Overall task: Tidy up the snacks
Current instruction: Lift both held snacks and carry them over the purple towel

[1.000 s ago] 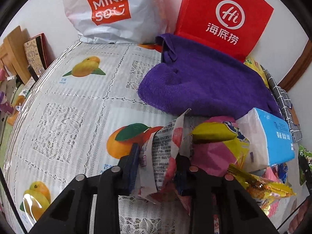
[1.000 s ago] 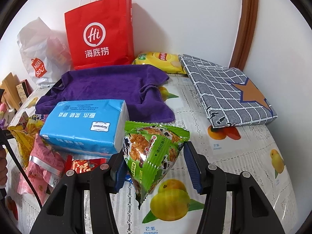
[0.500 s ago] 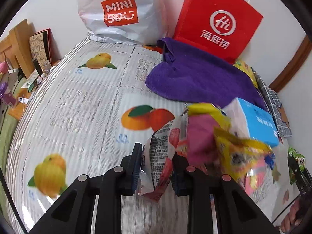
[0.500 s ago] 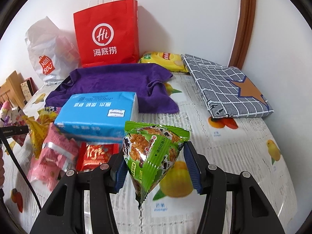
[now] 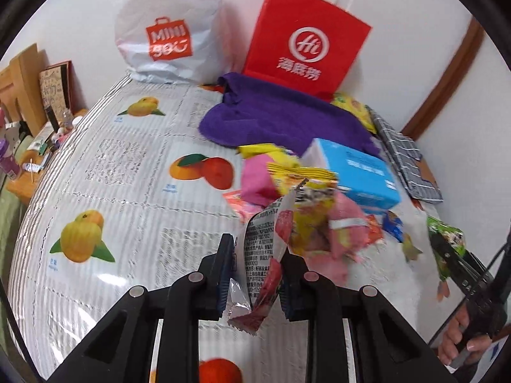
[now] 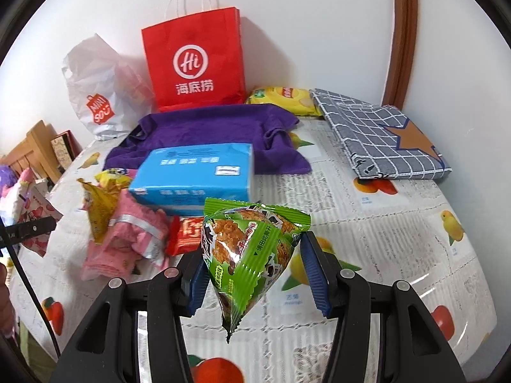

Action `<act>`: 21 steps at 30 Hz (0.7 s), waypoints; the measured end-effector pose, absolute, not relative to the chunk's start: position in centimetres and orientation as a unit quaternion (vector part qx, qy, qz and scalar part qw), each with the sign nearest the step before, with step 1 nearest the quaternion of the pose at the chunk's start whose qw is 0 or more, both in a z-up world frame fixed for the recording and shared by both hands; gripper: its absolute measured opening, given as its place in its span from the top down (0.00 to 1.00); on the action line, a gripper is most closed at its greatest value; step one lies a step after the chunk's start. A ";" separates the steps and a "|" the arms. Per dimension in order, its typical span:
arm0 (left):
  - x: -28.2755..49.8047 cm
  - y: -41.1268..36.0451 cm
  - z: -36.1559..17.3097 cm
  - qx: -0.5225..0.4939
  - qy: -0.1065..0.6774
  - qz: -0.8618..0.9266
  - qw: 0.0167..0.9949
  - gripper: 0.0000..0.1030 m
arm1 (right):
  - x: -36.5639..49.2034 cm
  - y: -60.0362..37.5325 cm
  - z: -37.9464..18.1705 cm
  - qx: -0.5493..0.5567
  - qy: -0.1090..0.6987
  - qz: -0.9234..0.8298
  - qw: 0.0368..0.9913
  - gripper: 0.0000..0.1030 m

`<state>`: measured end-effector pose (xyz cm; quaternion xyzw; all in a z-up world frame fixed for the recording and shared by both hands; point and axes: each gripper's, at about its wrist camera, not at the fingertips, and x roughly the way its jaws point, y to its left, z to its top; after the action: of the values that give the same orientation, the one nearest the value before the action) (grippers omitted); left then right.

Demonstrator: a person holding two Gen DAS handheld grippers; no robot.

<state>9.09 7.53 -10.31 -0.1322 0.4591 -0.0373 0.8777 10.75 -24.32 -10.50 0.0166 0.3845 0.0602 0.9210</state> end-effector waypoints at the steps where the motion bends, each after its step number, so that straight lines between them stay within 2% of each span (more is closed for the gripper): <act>1: 8.9 7.2 -10.0 -0.132 0.458 -0.040 0.878 0.77 | 10.5 -24.2 -10.3 0.016 0.381 0.062 0.922 0.49; 12: 8.0 4.1 -5.7 -0.116 0.432 -0.077 0.891 0.77 | 11.0 -23.6 -7.6 0.043 0.367 0.085 0.925 0.51; 21: 10.4 3.4 -3.0 -0.108 0.419 -0.087 0.897 0.77 | 13.1 -22.6 -3.9 0.026 0.347 0.091 0.933 0.51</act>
<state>10.36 3.35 -2.95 -0.1079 0.4188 -0.0867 0.8975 13.05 -22.56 -3.86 0.0263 0.3469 0.0907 0.9331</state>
